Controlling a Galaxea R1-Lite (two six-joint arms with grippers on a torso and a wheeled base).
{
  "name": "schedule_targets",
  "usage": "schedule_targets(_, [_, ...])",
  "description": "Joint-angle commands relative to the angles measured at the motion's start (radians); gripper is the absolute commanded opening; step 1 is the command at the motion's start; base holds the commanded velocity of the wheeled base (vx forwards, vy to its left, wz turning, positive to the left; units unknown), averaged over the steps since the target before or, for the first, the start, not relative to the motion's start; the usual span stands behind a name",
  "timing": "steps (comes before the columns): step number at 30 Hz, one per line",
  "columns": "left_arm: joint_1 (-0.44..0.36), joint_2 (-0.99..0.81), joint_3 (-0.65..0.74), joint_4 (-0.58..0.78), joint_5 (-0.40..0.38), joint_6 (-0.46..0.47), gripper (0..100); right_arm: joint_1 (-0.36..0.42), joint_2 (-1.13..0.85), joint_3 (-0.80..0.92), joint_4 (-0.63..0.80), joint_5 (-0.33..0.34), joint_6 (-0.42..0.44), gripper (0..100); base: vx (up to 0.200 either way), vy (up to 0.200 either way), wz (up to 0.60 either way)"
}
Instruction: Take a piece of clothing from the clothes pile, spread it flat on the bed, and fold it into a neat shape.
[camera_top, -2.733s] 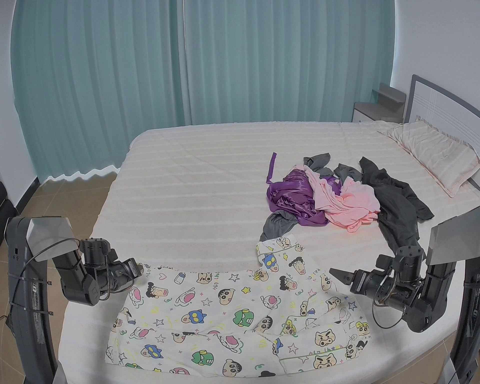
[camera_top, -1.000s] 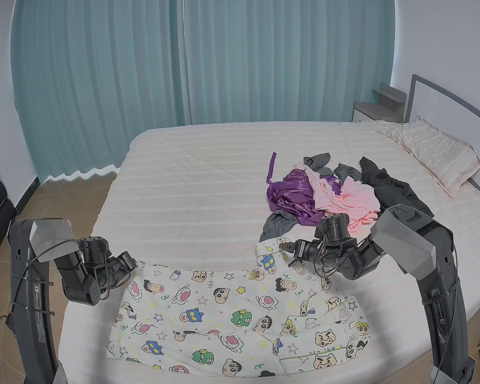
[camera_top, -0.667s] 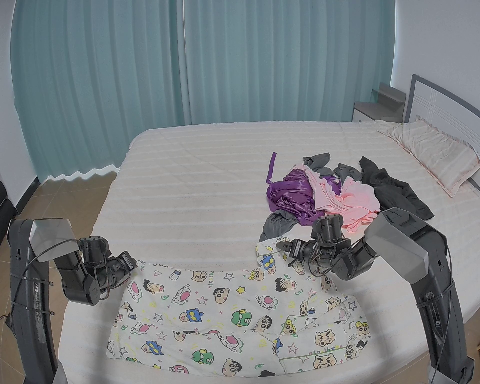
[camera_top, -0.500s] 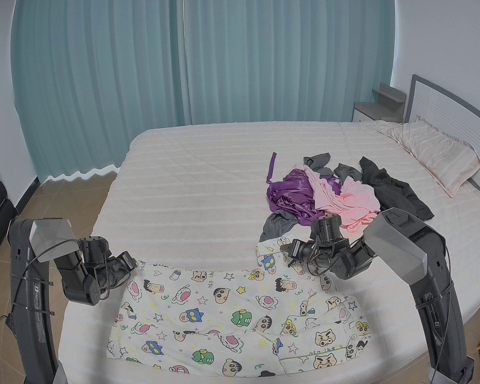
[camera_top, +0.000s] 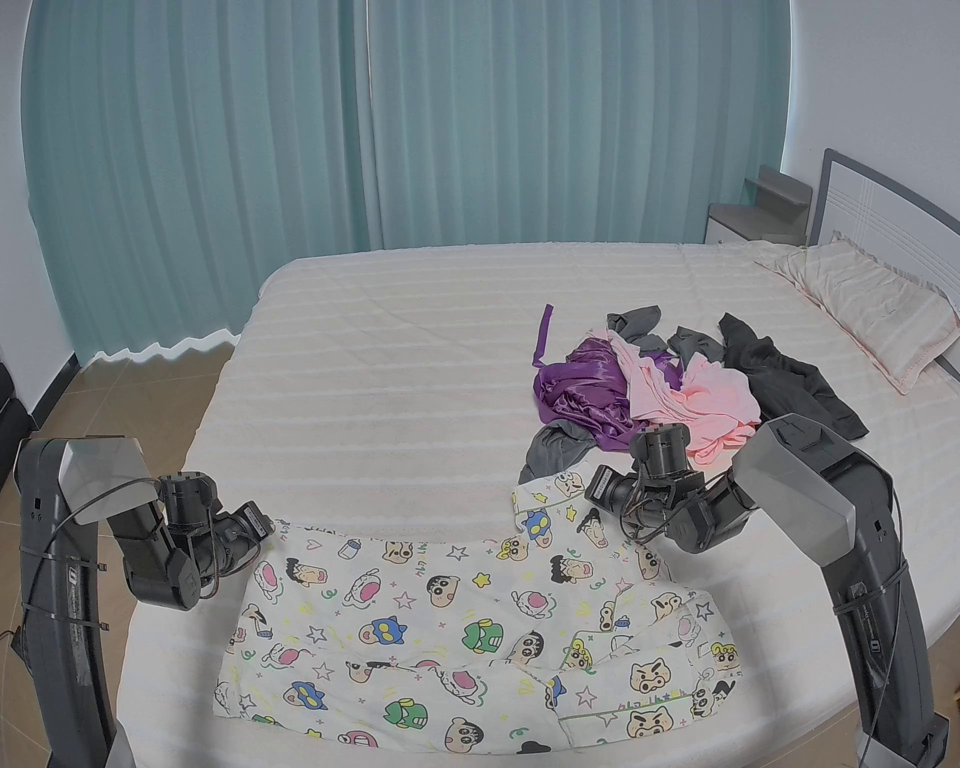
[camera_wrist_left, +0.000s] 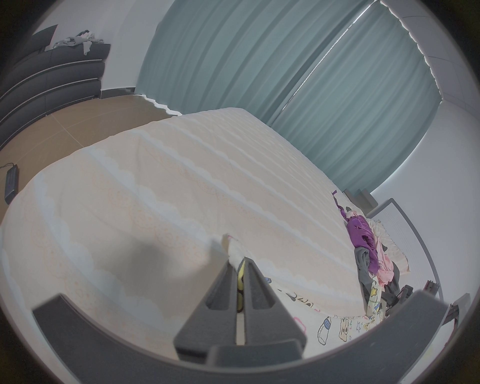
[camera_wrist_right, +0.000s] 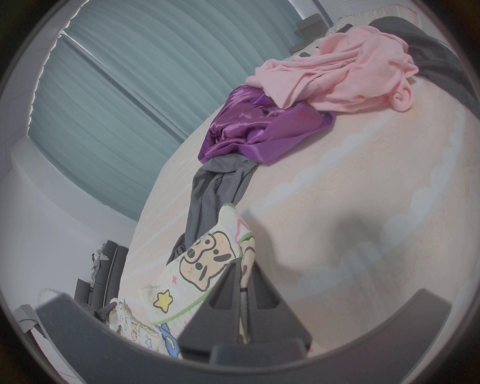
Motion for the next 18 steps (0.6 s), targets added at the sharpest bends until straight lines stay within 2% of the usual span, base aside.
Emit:
schedule_targets(1, [0.002, -0.006, 0.003, -0.001, 0.001, -0.001, 0, -0.009, -0.035, 0.032, -0.003, 0.000, 0.008, 0, 0.000, 0.000, 0.00])
schedule_targets(10, [0.003, -0.033, 0.009, -0.001, 0.006, -0.001, 0, -0.026, -0.066, 0.139, -0.138, 0.011, 0.011, 0, 0.000, 0.000, 0.00])
schedule_targets(13, [0.003, -0.050, 0.000, -0.001, 0.007, -0.053, 0, -0.029, -0.068, 0.150, -0.170, 0.011, 0.011, 0, 0.000, 0.000, 0.00])
schedule_targets(18, [0.005, -0.056, -0.015, -0.001, 0.039, -0.076, 0, -0.038, -0.083, 0.150, -0.180, 0.014, 0.011, 0, 0.000, 0.000, 0.00])
